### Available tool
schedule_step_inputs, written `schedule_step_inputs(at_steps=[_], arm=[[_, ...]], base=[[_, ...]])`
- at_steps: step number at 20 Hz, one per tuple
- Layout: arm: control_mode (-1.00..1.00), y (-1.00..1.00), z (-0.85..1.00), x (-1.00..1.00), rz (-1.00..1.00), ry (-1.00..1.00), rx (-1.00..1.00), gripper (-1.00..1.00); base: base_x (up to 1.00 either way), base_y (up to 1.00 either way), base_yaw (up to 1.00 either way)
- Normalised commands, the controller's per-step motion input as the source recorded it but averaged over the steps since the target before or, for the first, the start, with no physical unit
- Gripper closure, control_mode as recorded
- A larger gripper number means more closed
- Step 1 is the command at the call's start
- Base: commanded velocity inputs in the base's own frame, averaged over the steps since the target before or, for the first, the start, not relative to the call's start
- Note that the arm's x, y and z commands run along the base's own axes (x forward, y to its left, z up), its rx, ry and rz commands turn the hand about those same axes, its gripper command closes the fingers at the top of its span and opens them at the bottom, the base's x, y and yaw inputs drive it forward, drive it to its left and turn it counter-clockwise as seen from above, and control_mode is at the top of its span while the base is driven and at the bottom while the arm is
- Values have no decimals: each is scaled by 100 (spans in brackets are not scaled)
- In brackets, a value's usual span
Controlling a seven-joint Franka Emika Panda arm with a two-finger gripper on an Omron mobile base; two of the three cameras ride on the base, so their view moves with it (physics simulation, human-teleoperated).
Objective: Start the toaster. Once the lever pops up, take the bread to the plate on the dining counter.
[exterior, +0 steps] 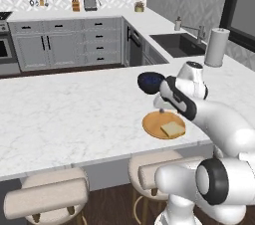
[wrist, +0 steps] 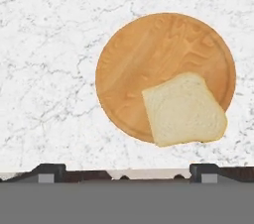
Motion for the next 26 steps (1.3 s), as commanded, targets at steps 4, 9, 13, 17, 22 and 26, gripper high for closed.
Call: schedule_step_inputs(at_steps=[4,9,13,17,22,26], arm=[[-100,29,21,-33,0,2,-15,-100],[-100,0,39,-41,0,0,-5,-100],[-100,-5,46,-57,-2,0,-1,-100],[-100,-8,55,-65,0,0,0,-100],[-100,-2,53,-67,0,0,0,-100],[-100,-8,43,-68,0,0,0,-100]], base=[[0,0,0],[0,0,0],[0,0,0],[0,0,0],[0,0,0],[0,0,0]])
